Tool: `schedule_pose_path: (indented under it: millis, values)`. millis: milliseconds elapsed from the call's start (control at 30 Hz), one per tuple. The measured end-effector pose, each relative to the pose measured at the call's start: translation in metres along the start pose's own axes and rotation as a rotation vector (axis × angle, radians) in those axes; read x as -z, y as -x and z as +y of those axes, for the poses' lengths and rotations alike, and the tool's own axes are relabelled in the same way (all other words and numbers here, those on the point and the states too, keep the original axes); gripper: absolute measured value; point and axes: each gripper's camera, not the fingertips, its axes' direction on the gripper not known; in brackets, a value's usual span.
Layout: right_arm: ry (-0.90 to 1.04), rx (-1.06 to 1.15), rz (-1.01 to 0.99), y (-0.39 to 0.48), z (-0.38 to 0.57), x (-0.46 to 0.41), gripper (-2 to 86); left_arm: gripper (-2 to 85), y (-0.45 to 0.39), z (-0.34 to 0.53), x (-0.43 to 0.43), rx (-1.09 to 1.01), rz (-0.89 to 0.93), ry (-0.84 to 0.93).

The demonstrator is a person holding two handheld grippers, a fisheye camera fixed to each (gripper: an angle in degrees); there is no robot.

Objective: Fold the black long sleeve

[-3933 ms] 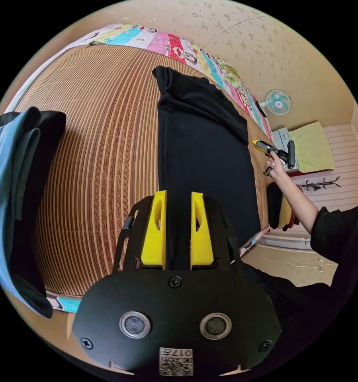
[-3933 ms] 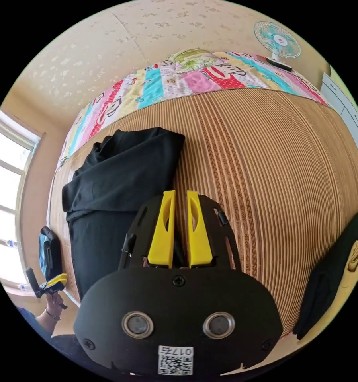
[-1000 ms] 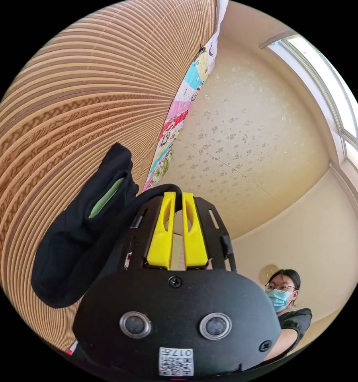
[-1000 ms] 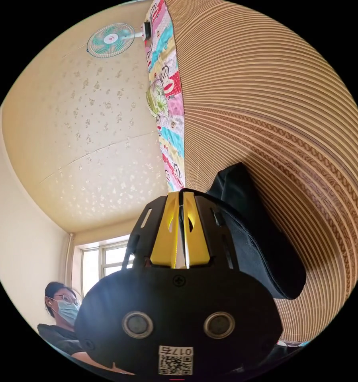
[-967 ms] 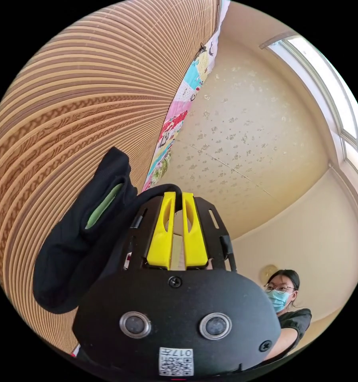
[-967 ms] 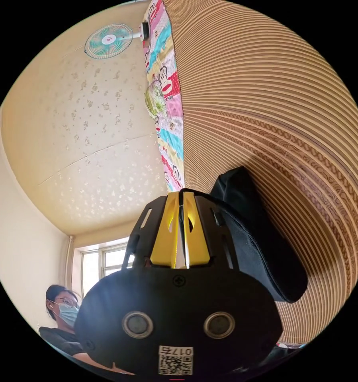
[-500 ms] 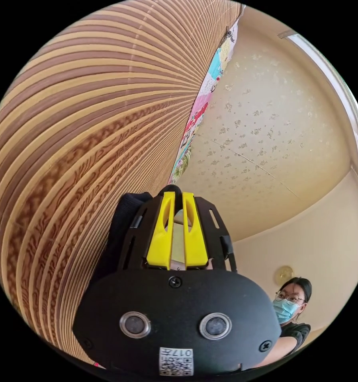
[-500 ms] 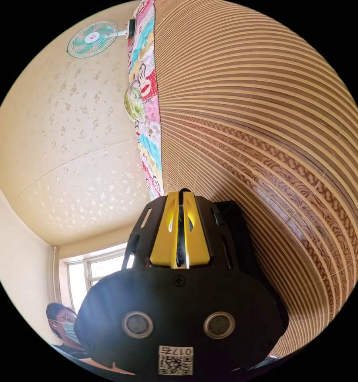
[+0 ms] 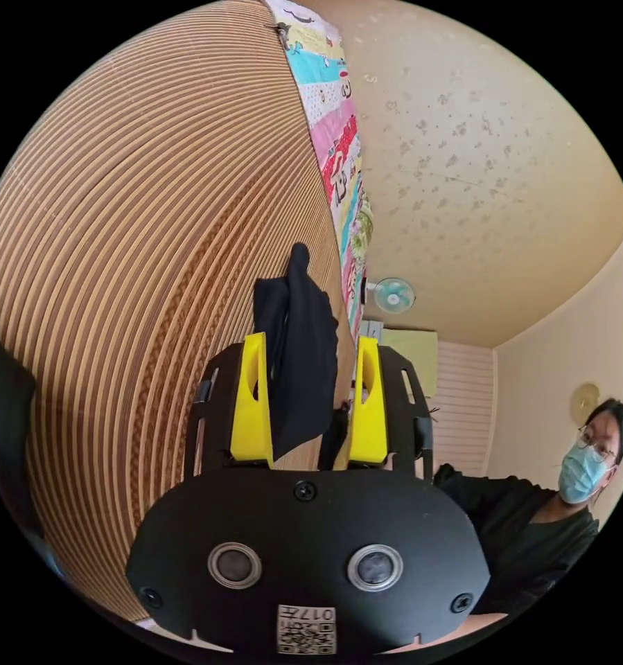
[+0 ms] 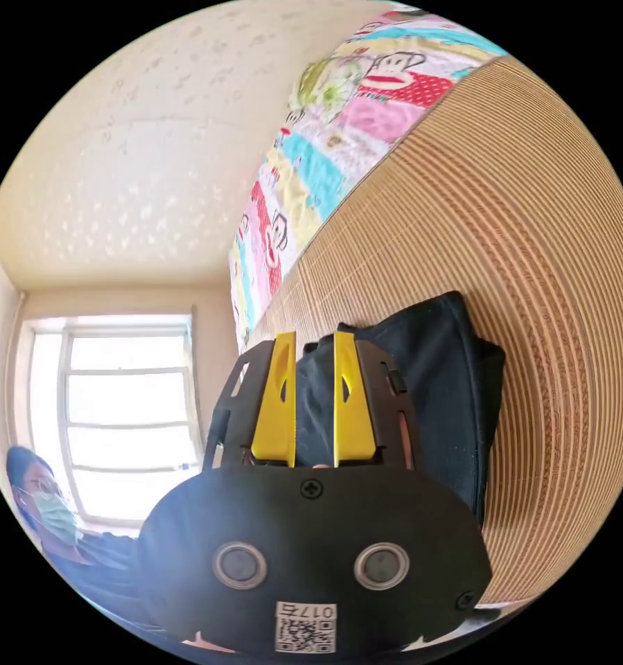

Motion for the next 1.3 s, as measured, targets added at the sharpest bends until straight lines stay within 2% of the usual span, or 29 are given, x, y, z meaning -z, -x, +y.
schedule_pose_path:
  millis: [100, 267, 600, 700, 933, 1133, 1200, 1300]
  values:
    - [0.224, 0.113, 0.109, 0.063, 0.003, -0.083, 9.3, 18.1, 0.005, 0.028, -0.025, 0.002, -0.07, 0.047]
    - [0.428, 0.265, 0.21, 0.147, 0.019, -0.202, 9.9, 16.7, 0.014, 0.07, -0.049, 0.079, -0.148, -0.008]
    - [0.683, 0.211, 0.364, 0.252, 0.046, -0.388, 15.5, 10.0, 0.049, 0.12, -0.095, 0.124, -0.044, -0.044]
    - [0.697, 0.206, 0.52, 0.271, 0.053, -0.424, 17.3, 6.6, 0.046, 0.13, -0.1, 0.068, 0.024, -0.077]
    - [0.758, 0.241, 0.84, 0.302, 0.068, -0.495, 18.8, 5.2, -0.011, 0.161, -0.115, -0.176, -0.106, -0.149]
    - [0.862, 0.435, 1.131, 0.327, 0.094, -0.546, 18.6, 5.1, -0.046, 0.174, -0.134, -0.284, -0.242, -0.187]
    - [0.886, 0.545, 1.271, 0.329, 0.109, -0.558, 16.7, 5.1, -0.051, 0.177, -0.139, -0.295, -0.258, -0.192]
    - [0.894, 0.639, 1.35, 0.326, 0.12, -0.555, 13.1, 5.2, -0.051, 0.181, -0.146, -0.293, -0.232, -0.197]
